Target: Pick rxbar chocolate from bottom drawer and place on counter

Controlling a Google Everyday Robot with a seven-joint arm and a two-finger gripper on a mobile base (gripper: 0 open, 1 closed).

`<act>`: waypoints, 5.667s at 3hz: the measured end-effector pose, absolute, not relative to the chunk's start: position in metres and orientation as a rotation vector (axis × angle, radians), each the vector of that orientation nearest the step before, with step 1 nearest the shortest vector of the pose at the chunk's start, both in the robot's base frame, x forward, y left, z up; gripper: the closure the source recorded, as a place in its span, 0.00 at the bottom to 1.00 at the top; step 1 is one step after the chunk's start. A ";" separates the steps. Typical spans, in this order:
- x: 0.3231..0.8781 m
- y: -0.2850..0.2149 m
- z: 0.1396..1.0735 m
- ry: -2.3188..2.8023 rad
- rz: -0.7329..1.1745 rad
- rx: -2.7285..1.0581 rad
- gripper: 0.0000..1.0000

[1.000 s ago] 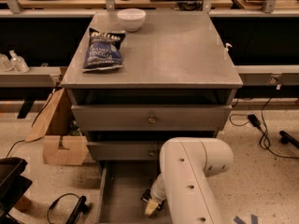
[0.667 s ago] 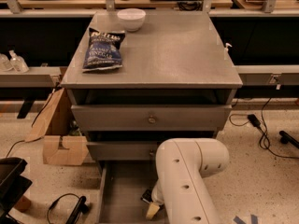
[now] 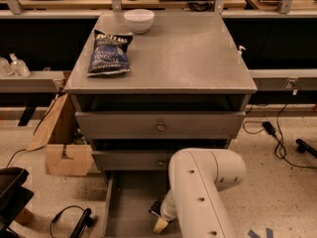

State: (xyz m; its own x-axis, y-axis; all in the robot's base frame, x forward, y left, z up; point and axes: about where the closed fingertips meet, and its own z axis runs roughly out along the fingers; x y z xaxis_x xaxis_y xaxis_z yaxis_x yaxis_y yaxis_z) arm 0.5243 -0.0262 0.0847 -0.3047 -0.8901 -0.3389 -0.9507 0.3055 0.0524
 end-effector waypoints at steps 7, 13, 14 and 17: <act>0.487 -0.020 0.292 2.251 0.243 -1.730 1.00; 0.532 -0.135 0.524 2.374 0.311 -1.268 1.00; 0.525 -0.128 0.554 2.332 0.297 -1.287 1.00; 0.519 -0.099 0.807 2.201 0.134 -1.243 1.00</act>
Offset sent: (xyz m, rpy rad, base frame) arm 0.0000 0.0000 0.0078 0.0000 0.0000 0.0000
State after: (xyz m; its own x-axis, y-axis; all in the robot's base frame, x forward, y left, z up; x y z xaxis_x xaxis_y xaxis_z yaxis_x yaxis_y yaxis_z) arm 0.5193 -0.0990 0.8074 -0.3810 -0.7465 -0.5455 -0.8072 0.5563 -0.1975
